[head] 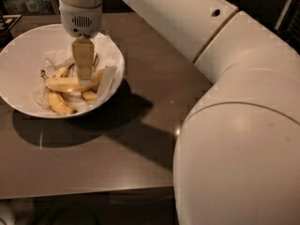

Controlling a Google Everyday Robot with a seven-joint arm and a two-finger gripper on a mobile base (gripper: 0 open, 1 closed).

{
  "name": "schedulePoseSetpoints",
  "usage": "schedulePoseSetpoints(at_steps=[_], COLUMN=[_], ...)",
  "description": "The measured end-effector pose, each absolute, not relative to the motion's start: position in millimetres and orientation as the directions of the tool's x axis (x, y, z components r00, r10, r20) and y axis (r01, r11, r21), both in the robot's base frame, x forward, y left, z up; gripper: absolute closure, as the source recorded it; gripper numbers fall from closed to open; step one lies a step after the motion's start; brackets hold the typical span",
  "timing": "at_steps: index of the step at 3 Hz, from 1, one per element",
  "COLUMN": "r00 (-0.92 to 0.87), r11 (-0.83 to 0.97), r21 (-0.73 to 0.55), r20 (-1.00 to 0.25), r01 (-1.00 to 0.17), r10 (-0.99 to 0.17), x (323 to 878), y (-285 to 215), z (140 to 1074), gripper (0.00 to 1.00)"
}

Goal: Pick banana from white bowl

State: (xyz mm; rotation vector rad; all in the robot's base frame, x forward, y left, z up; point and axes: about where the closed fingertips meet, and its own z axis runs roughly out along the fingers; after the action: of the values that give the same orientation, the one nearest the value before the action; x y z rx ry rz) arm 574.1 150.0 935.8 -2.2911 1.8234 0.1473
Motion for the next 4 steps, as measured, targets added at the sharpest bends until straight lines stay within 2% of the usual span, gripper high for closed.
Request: schedulePoseSetpoints(at_steps=[3, 4], r00=[0.213, 0.206], r11=[-0.213, -0.212], r21=[-0.019, 0.015], r20=[-0.176, -0.175], r01=[-0.977, -0.977], r10=[-0.961, -0.963], x=[580.9, 581.3], y=[168.2, 170.5], z=[892.5, 877.6], gripper=[0.37, 0.37])
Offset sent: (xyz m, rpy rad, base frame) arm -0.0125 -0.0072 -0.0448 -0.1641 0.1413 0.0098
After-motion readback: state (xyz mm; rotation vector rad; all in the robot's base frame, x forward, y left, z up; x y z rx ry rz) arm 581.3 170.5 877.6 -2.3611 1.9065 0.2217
